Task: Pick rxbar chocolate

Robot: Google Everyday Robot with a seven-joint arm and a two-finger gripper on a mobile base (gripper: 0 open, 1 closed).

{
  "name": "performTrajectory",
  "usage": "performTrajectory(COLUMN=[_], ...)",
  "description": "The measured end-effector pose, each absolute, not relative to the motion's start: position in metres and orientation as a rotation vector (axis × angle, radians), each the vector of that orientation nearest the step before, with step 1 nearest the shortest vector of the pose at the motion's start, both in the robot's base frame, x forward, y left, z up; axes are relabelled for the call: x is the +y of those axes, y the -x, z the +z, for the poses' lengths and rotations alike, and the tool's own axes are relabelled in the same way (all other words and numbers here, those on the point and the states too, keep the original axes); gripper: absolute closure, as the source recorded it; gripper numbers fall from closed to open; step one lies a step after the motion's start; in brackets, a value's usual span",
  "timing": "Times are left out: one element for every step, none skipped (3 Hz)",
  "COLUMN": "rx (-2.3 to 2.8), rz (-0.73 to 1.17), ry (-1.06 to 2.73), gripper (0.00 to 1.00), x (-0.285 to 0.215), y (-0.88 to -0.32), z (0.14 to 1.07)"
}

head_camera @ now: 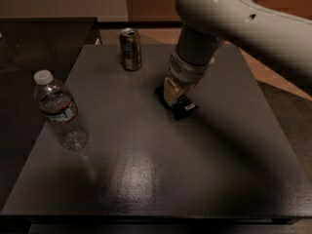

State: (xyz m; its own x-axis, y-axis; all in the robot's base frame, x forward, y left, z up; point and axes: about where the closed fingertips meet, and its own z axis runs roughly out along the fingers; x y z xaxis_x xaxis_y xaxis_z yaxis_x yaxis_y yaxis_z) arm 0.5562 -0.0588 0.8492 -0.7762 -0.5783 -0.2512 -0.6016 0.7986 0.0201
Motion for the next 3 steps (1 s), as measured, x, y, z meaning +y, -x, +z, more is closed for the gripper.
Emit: performTrajectory(rx=[2.662, 2.568, 2.485], rz=[0.213, 0.251, 0.267], ry=[0.928, 0.943, 0.963], gripper=[1.0, 1.0, 1.0], x=[-0.061, -0.068, -0.081], y=[-0.548, -0.541, -0.538], z=[0.877, 0.908, 0.938])
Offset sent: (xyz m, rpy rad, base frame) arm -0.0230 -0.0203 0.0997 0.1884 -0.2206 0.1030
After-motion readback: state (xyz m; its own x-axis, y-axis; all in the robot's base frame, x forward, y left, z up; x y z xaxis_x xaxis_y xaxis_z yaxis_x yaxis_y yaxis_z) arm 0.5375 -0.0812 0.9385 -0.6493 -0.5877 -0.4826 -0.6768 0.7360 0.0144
